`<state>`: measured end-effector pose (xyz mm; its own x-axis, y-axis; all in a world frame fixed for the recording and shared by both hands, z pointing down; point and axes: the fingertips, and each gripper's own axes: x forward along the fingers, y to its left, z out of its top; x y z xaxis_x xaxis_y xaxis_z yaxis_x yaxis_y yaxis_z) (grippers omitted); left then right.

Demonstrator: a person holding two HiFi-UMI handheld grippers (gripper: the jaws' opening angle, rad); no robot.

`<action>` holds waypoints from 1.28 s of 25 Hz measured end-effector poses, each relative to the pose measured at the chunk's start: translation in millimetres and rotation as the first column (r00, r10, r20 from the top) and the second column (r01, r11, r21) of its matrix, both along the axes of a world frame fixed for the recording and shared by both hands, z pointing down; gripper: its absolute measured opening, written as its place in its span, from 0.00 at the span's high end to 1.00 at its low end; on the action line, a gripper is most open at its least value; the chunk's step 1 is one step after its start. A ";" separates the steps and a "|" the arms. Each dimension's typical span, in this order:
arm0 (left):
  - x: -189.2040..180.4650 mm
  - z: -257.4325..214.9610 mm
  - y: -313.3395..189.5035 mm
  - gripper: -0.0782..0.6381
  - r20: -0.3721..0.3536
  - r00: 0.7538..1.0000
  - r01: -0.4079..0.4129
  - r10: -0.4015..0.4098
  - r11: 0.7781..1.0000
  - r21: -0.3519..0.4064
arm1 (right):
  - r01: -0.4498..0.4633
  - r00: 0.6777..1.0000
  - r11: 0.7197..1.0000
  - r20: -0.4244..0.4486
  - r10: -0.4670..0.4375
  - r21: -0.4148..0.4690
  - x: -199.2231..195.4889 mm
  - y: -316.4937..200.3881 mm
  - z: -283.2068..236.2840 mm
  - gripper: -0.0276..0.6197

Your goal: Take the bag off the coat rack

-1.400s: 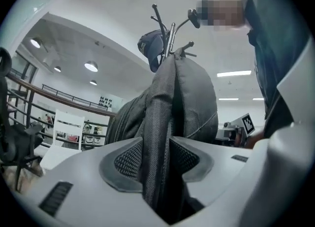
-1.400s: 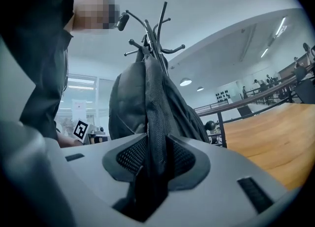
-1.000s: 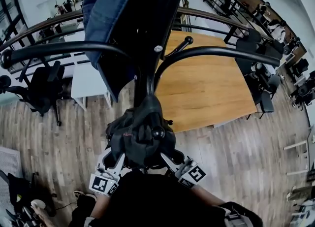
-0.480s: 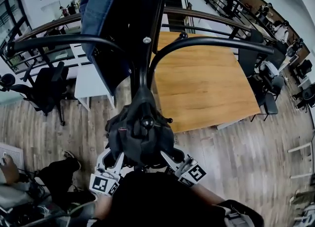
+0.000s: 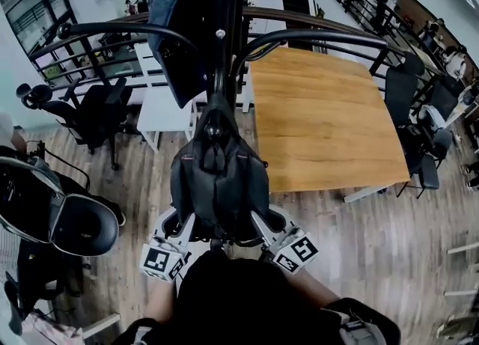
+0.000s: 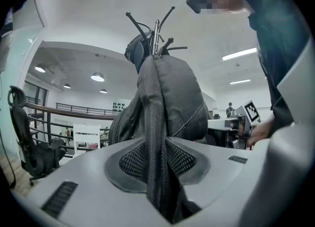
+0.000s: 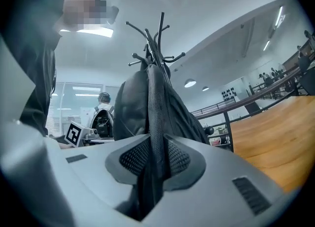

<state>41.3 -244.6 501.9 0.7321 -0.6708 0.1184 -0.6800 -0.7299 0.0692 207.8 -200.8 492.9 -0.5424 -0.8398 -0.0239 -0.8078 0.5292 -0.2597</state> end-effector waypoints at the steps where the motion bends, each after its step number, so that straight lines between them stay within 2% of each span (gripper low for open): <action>1: 0.0 -3.2 4.1 0.72 -0.004 1.000 0.006 -0.006 1.000 0.002 | 0.009 1.000 1.000 0.011 -0.009 0.003 -0.2 2.7 -2.5 0.82; 8: -3.7 -38.6 30.9 0.73 -0.036 0.999 0.039 -0.037 0.998 0.040 | 0.056 0.997 0.998 0.043 -0.057 0.039 0.3 17.8 -32.2 0.82; 23: -1.7 -105.2 83.7 0.74 -0.085 0.994 0.079 -0.068 0.989 0.127 | 0.097 0.995 0.974 0.008 -0.101 0.206 2.5 60.6 -102.0 0.82; 32: -2.8 -134.4 112.2 0.74 -0.103 0.989 0.117 -0.102 0.981 0.153 | 0.112 0.994 0.956 -0.014 -0.113 0.272 2.8 84.6 -133.1 0.82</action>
<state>38.5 -132.4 367.5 0.6561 -0.7521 -0.0620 -0.7522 -0.6584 0.0265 210.6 -116.2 359.7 -0.6329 -0.7349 -0.2435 -0.7385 0.6675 -0.0950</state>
